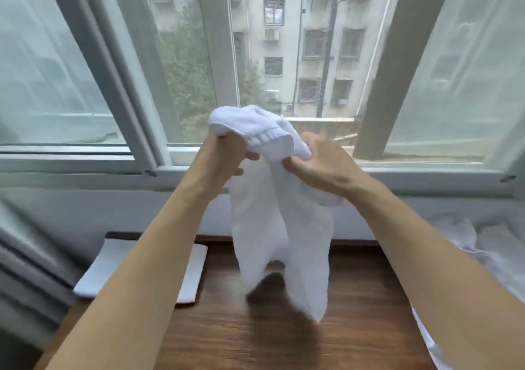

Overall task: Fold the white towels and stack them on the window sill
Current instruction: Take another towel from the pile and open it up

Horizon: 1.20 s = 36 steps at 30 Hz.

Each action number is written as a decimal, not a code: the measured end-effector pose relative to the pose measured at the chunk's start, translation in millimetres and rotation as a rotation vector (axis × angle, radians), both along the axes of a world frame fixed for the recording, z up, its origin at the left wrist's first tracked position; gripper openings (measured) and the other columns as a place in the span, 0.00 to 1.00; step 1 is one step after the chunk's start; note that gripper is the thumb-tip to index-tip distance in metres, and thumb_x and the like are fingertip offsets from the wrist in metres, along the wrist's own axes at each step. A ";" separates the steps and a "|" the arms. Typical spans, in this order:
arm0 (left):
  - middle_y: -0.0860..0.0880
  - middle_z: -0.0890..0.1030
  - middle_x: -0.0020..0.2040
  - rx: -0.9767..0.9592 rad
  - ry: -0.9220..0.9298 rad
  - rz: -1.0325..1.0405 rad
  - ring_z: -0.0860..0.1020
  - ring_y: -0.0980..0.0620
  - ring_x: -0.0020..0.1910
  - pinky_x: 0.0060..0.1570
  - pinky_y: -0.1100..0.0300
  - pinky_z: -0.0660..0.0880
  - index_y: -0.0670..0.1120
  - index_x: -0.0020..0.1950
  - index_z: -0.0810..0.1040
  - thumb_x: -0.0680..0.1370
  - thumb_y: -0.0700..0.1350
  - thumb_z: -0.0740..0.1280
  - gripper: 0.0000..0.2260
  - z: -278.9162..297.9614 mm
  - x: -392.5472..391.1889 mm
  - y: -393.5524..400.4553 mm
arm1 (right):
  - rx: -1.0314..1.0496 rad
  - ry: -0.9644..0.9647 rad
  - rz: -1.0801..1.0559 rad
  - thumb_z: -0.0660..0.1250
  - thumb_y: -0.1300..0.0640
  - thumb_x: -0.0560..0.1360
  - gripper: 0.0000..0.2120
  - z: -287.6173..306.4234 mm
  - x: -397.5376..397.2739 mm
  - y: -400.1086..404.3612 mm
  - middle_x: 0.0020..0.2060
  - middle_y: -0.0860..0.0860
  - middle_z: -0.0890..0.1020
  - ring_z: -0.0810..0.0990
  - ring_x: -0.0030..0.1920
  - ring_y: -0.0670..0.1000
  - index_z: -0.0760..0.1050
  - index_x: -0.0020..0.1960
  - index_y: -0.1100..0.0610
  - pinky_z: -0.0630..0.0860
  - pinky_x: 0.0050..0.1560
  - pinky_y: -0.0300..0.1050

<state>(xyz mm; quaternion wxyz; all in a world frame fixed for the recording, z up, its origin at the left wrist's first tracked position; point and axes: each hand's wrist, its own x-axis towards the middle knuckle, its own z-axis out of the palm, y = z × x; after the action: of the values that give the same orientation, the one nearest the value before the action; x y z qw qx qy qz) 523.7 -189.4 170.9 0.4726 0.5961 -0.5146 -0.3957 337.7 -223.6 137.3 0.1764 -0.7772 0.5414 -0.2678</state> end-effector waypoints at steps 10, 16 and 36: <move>0.47 0.87 0.38 0.285 -0.316 -0.095 0.85 0.47 0.42 0.53 0.45 0.83 0.49 0.50 0.81 0.81 0.57 0.51 0.21 -47.1 55.3 8.5 | -0.119 0.353 -0.062 0.40 0.31 0.72 0.32 -60.0 84.0 24.9 0.43 0.50 0.81 0.80 0.47 0.58 0.75 0.55 0.47 0.70 0.45 0.51; 0.45 0.88 0.46 0.334 -0.274 -0.251 0.87 0.42 0.45 0.54 0.44 0.82 0.52 0.59 0.80 0.82 0.64 0.56 0.21 -63.7 107.4 22.1 | 0.044 0.177 -0.174 0.62 0.55 0.78 0.11 -50.2 38.0 16.3 0.36 0.53 0.77 0.75 0.41 0.58 0.72 0.40 0.60 0.66 0.36 0.48; 0.41 0.85 0.36 0.075 -0.028 -0.192 0.83 0.45 0.27 0.25 0.56 0.78 0.42 0.54 0.81 0.84 0.41 0.60 0.10 -128.1 101.8 63.0 | 0.335 0.014 -0.086 0.81 0.46 0.67 0.15 -64.9 15.3 94.8 0.32 0.45 0.79 0.76 0.32 0.45 0.78 0.38 0.54 0.71 0.35 0.40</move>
<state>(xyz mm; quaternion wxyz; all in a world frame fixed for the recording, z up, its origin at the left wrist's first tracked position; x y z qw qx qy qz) 625.4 -126.4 42.8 0.4027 0.5668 -0.5606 -0.4498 353.1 -128.8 72.4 0.2882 -0.7146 0.6127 -0.1757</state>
